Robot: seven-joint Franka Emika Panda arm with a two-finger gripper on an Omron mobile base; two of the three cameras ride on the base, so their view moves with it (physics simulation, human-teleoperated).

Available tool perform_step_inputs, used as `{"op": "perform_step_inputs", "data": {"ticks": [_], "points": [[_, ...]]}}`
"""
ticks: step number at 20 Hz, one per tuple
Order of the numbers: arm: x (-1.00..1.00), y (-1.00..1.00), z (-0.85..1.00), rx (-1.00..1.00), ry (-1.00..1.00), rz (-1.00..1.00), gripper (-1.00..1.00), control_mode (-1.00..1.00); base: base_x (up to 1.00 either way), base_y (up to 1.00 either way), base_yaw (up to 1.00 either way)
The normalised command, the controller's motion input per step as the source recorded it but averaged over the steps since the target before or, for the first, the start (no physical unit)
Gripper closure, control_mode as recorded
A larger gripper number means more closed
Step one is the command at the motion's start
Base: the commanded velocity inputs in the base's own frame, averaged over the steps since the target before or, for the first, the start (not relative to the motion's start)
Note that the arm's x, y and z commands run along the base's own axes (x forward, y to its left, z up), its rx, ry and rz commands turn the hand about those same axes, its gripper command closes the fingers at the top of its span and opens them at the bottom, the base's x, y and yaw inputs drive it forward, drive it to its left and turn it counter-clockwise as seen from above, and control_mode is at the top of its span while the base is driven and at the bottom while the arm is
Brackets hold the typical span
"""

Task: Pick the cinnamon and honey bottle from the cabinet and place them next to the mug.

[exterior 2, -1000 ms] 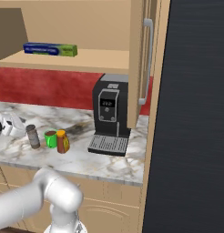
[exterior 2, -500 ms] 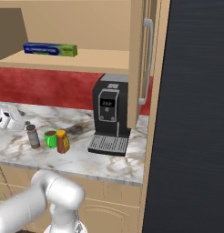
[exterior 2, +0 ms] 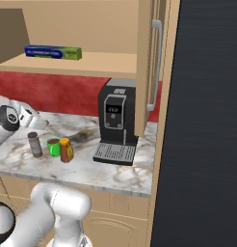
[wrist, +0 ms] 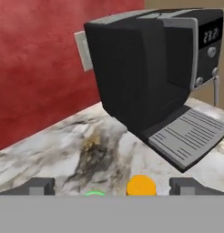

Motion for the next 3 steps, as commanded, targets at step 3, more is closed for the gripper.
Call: {"op": "perform_step_inputs", "data": {"ticks": [3], "points": [[0.00, -0.82, 0.31, 0.08, 0.00, 0.39, -1.00, -1.00, 0.00, 0.00, 0.00]]}}
